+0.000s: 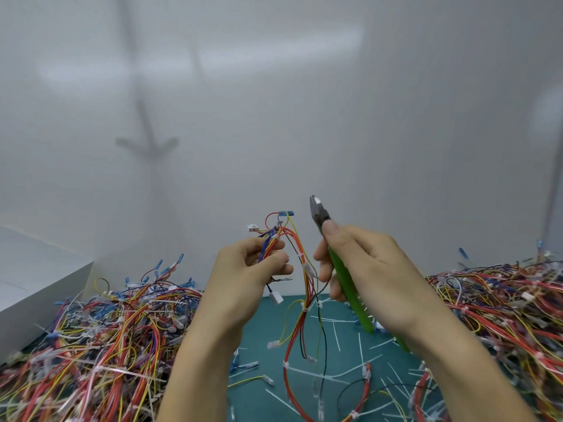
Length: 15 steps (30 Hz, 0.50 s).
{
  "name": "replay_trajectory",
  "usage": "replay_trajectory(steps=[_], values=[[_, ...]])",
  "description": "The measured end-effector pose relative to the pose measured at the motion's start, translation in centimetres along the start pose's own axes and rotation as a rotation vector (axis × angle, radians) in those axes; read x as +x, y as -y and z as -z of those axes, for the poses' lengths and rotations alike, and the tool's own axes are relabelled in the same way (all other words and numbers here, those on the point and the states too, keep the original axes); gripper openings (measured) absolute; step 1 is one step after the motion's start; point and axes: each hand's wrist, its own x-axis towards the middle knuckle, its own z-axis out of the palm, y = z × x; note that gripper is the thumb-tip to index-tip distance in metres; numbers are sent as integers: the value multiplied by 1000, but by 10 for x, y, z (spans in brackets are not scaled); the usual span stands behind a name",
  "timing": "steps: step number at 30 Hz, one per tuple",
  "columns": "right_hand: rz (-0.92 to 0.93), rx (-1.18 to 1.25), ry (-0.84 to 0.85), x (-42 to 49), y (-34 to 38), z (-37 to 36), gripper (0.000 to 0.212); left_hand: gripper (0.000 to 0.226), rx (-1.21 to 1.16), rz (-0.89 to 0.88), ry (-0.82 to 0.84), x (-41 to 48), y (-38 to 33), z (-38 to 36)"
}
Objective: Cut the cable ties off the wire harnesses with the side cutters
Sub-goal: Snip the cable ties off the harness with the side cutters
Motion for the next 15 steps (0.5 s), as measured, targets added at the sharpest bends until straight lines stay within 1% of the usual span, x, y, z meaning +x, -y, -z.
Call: replay_trajectory(steps=[3, 5, 10, 15], values=[[-43, -152, 168, -1, -4, 2, 50, 14, 0, -8, -3, 0, 1, 0], [-75, -231, 216, -1, -8, 1, 50, 15, -9, -11, -5, 0, 1, 1], [-173, -305, 285, -3, -11, 2, 50, 15, -28, -32, -36, -1, -1, 2], [-210, -362, 266, -3, -15, 1, 52, 15, -26, -46, -40, -2, -2, 1]])
